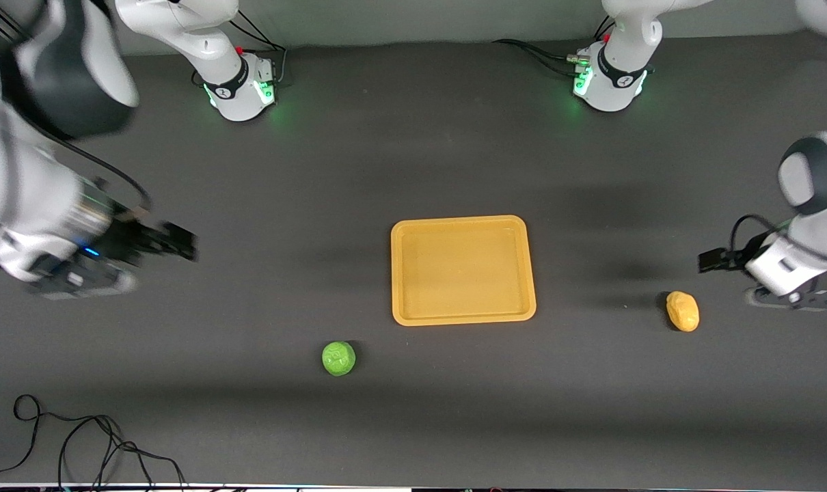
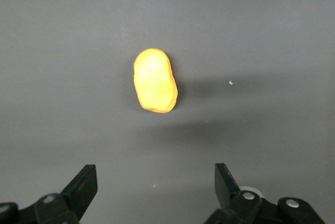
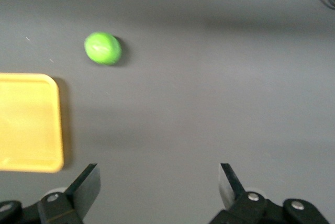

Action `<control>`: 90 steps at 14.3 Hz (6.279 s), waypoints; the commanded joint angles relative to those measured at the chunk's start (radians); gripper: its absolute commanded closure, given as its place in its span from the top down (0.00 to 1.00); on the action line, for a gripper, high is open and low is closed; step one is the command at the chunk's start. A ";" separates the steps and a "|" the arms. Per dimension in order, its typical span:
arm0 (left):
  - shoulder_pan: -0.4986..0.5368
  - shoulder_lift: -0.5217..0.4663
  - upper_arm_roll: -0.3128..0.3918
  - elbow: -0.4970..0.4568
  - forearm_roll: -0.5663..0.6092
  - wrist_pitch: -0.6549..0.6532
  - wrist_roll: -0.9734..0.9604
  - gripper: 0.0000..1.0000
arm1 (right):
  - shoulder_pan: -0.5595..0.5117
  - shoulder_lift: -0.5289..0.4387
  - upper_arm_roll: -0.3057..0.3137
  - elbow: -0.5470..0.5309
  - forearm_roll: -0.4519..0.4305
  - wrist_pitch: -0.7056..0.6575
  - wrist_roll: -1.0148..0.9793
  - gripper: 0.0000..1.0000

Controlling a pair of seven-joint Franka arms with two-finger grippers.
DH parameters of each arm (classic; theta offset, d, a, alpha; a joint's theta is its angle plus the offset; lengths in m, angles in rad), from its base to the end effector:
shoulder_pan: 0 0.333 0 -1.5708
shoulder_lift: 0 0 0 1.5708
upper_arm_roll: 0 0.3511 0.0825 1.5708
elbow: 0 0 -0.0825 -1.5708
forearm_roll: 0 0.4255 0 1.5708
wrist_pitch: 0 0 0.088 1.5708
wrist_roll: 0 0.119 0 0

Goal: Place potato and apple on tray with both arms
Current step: 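Reach the right gripper to the apple while the left gripper reaches the potato, then carry the potato with the left gripper over the tray, then release the potato on the tray while the right gripper lifts the apple, then carry the apple with the right gripper onto the tray beside the potato, then open the right gripper to release the apple and lift away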

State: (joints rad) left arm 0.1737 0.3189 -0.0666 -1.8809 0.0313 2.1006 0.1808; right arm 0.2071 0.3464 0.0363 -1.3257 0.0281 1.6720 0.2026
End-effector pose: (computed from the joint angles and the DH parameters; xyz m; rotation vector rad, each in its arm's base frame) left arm 0.6526 0.0742 0.3302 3.1258 -0.1385 -0.1536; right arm 0.6956 0.1715 0.5555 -3.1017 -0.0555 0.0136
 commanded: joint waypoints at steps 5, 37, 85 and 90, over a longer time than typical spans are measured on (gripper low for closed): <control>0.023 0.215 -0.006 0.009 0.001 0.251 -0.021 1.00 | 0.222 0.276 -0.010 0.287 -0.040 0.070 0.250 1.00; -0.436 0.334 -0.211 0.184 0.022 -0.044 -0.675 0.15 | 0.190 0.441 -0.064 0.184 -0.043 0.362 0.253 0.52; -0.074 -0.235 0.007 0.281 -0.017 -0.447 0.028 1.00 | 0.663 0.619 -0.070 0.273 -0.182 0.470 0.839 1.00; -0.082 -0.228 0.008 0.279 -0.080 -0.448 0.013 1.00 | 0.577 0.361 -0.062 0.276 -0.117 0.151 0.833 1.00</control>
State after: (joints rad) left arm 0.1169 0.1027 -0.0715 -1.5901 -0.0388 1.6469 0.1971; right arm 0.8166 0.8420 -0.0350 -1.0053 -0.1180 1.9365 1.0228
